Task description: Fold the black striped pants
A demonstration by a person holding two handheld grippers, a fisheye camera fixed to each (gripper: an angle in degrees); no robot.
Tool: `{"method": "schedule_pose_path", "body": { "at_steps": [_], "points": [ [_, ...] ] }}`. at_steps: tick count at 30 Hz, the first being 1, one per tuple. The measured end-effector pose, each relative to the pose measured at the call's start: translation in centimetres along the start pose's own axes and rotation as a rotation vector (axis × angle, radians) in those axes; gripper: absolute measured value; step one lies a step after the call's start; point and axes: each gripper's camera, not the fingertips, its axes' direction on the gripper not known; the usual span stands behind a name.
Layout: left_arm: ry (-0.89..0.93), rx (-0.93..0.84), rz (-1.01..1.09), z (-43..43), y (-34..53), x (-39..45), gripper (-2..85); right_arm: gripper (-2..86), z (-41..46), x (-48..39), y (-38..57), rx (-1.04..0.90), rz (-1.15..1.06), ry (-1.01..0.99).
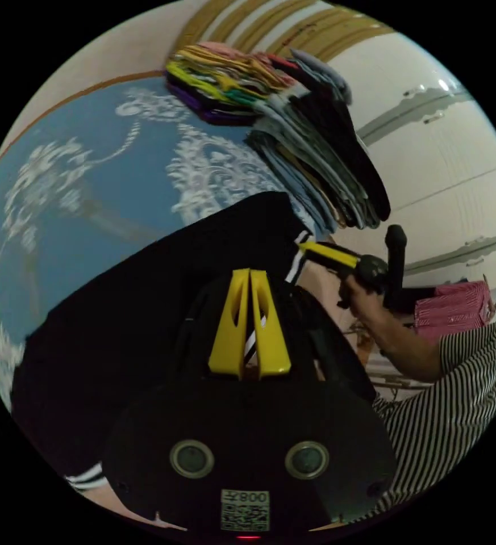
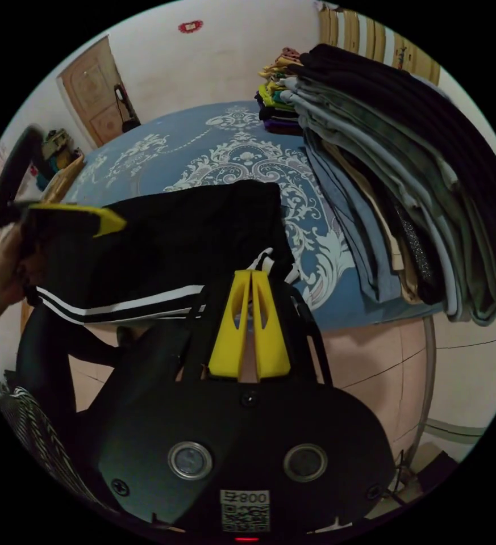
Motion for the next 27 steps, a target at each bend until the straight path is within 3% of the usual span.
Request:
{"method": "schedule_pose_path", "body": {
  "at_steps": [5,8,17,22,27],
  "points": [
    [-0.100,0.116,-0.287,-10.3,11.4,-8.6,3.5,0.1,1.4,-4.2,-4.2,0.028,0.065,-0.069],
    [-0.162,0.140,-0.346,-15.0,15.8,-12.3,5.6,0.2,2.2,-8.2,-7.0,0.054,0.062,-0.113],
    [-0.231,0.085,-0.259,-24.3,24.5,-18.6,8.2,3.2,9.1,-29.0,-22.2,0.036,-0.321,-0.466],
    [-0.302,0.046,-0.227,-29.2,30.2,-20.7,9.2,5.5,16.7,-42.8,-32.2,-0.126,-0.535,-0.581],
    [-0.340,0.149,-0.335,-35.5,39.8,-22.8,9.9,6.6,23.2,-52.4,-38.5,-0.300,-0.641,-0.626]
  ]
}}
